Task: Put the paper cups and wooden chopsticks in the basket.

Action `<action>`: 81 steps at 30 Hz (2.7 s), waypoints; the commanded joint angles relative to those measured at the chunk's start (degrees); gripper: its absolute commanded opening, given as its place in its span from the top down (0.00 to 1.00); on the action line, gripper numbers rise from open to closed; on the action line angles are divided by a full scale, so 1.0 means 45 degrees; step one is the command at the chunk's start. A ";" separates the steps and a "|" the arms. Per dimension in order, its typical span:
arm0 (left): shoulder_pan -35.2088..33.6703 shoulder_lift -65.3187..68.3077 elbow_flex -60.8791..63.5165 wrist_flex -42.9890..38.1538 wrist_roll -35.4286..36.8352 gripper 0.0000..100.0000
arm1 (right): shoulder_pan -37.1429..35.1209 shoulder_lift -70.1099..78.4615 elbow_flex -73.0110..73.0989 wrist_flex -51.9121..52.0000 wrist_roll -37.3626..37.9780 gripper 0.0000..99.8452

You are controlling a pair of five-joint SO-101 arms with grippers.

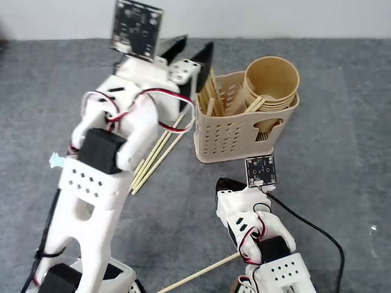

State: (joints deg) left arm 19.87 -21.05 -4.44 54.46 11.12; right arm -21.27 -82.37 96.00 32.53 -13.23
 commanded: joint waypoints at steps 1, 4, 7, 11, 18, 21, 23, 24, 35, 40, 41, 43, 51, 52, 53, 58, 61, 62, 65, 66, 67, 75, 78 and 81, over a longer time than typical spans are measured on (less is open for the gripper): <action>-0.0899 -0.0352 -0.0947 0.1446 0.0059 0.85 | -0.0088 -0.0186 0.0117 -0.0205 0.0117 0.99; -0.1641 -0.0313 -0.0908 0.2657 0.0020 0.85 | -0.0088 -0.0186 0.0117 -0.0205 0.0117 0.99; -0.1973 -0.0313 -0.0713 0.3692 -0.0684 0.85 | -0.0088 -0.0186 0.0117 -0.0205 0.0117 0.99; -0.1954 -0.0313 -0.0029 0.5021 -0.2129 0.85 | -0.0088 -0.0186 0.0117 -0.0205 0.0117 0.99; -0.2266 -0.0137 0.2803 0.4923 -0.3399 0.84 | -0.0088 -0.0186 0.0117 -0.0205 0.0117 0.99; -0.2813 0.0684 0.3136 0.4708 -0.3399 0.84 | -0.0088 -0.0186 0.0117 -0.0205 0.0117 0.99; -0.3145 0.1524 0.3038 0.4689 -0.3419 0.84 | -0.0068 -0.0186 0.0117 -0.0205 0.0117 0.99; -0.3263 0.1973 0.2921 0.4747 -0.3438 0.84 | -0.0068 -0.0186 0.0117 -0.0205 0.0117 0.99; -0.3282 0.5372 0.2608 0.4513 -0.3477 0.77 | -0.0068 -0.0186 0.0117 -0.0205 0.0117 0.99; -0.3263 0.6759 0.2120 0.4435 -0.3946 0.77 | -0.0068 -0.0186 0.0117 -0.0205 0.0117 0.99; -0.3263 0.7150 0.1944 0.4435 -0.3985 0.77 | -0.0068 -0.0186 0.0117 -0.0205 0.0117 0.99; -0.3263 0.7912 0.1553 0.4493 -0.4005 0.77 | -0.0068 -0.0186 0.0117 -0.0205 0.0117 0.99; -0.3009 1.0686 -0.0947 0.5529 -0.4161 0.77 | -0.0068 -0.0186 0.0117 -0.0205 0.0117 0.99; -0.2989 1.1038 -0.1338 0.5744 -0.4220 0.77 | -0.0068 -0.0186 0.0117 -0.0205 0.0117 0.99; -0.2950 1.1409 -0.1748 0.5919 -0.4239 0.77 | -0.0068 -0.0186 0.0117 -0.0205 0.0117 0.99; -0.2950 1.3245 -0.3565 0.6642 -0.4239 0.78 | -0.0049 -0.0186 0.0117 -0.0205 0.0117 0.99; -0.2852 1.4144 -0.4308 0.7013 -0.4278 0.82 | -0.0049 -0.0186 0.0117 -0.0205 0.0117 0.99; -0.2833 1.4379 -0.4542 0.7150 -0.4278 0.86 | -0.0049 -0.0186 0.0117 -0.0205 0.0117 0.99; -0.2833 1.4926 -0.5343 0.7580 -0.4278 0.97 | -0.0049 -0.0186 0.0117 -0.0205 0.0117 0.99; -0.2833 1.5082 -0.5558 0.7717 -0.4298 0.99 | -0.0049 -0.0186 0.0117 -0.0205 0.0117 0.99; -0.2833 1.5199 -0.5714 0.7873 -0.4298 0.98 | -0.0049 -0.0186 0.0117 -0.0225 0.0117 0.99; -0.2872 1.5297 -0.6007 0.8088 -0.4298 0.99 | -0.0049 -0.0186 0.0117 -0.0225 0.0117 0.99; -0.2950 1.4926 -0.6437 0.8674 -0.4239 0.99 | -0.0049 -0.0186 0.0117 -0.0225 0.0117 0.99; -0.2950 1.4164 -0.7023 0.9495 -0.4220 0.99 | -0.0068 -0.0186 0.0117 -0.0225 0.0117 0.99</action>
State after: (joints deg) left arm 6.86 48.13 -32.22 94.02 -7.87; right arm -21.27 -82.37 96.00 32.53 -13.23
